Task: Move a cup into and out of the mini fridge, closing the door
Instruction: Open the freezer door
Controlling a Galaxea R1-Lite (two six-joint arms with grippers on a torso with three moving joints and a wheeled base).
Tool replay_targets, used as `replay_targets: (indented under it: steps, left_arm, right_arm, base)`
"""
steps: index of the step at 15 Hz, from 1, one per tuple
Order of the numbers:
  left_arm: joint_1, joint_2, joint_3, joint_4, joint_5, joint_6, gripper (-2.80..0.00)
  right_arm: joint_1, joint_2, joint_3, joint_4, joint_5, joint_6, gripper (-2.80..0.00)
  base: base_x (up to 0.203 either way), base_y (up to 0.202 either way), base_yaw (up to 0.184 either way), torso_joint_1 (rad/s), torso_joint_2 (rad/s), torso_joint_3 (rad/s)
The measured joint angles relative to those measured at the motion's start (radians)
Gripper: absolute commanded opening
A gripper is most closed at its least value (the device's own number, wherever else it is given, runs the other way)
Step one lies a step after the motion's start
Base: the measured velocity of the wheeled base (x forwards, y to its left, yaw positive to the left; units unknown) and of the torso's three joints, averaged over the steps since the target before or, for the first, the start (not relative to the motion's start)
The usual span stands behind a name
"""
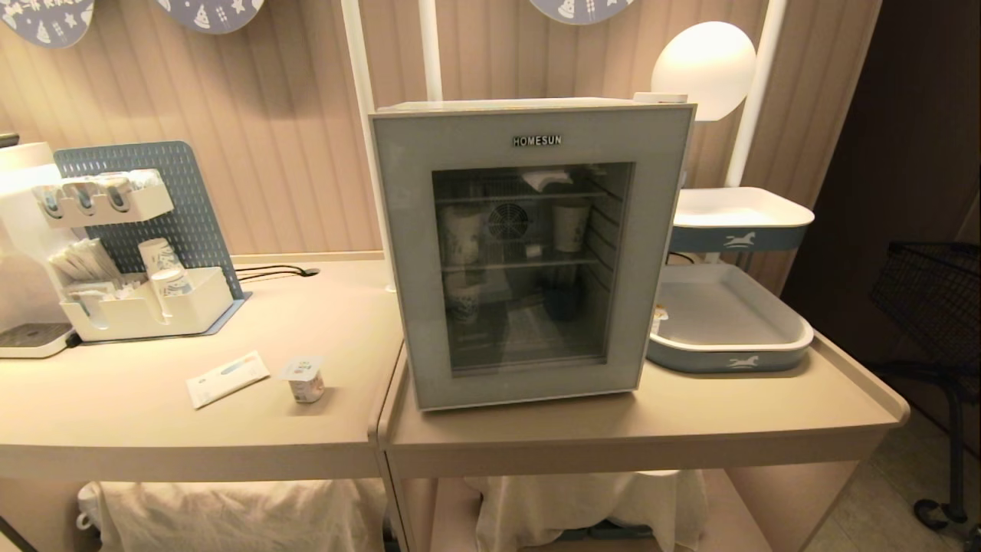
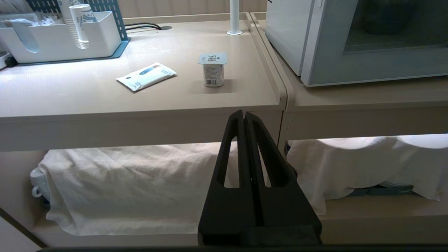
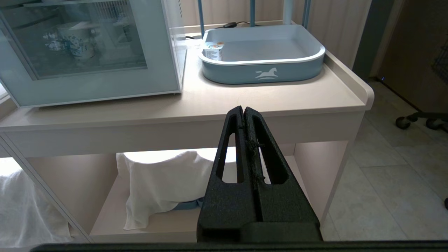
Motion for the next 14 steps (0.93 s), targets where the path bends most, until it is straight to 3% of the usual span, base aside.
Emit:
replay_targets:
  steps: [6,11,14]
  left_arm:
    - [0.000,0.000,0.000,-0.001,0.001,0.010,-2.80]
    - [0.000,0.000,0.000,-0.001,0.000,0.011,-2.80]
    - [0.000,0.000,0.000,-0.001,0.001,0.009,-2.80]
  right_arm:
    - [0.000,0.000,0.000,0.000,0.000,0.001,-2.80]
    - [0.000,0.000,0.000,0.000,0.000,0.001,-2.80]
    - [0.000,0.000,0.000,0.000,0.000,0.001,-2.80]
  base:
    - [0.000,0.000,0.000,0.000,0.00,0.000]
    - [0.154,0.000,0.000,0.002,0.00,0.001]
    - [0.028,0.000,-0.001,0.000,0.00,0.000]
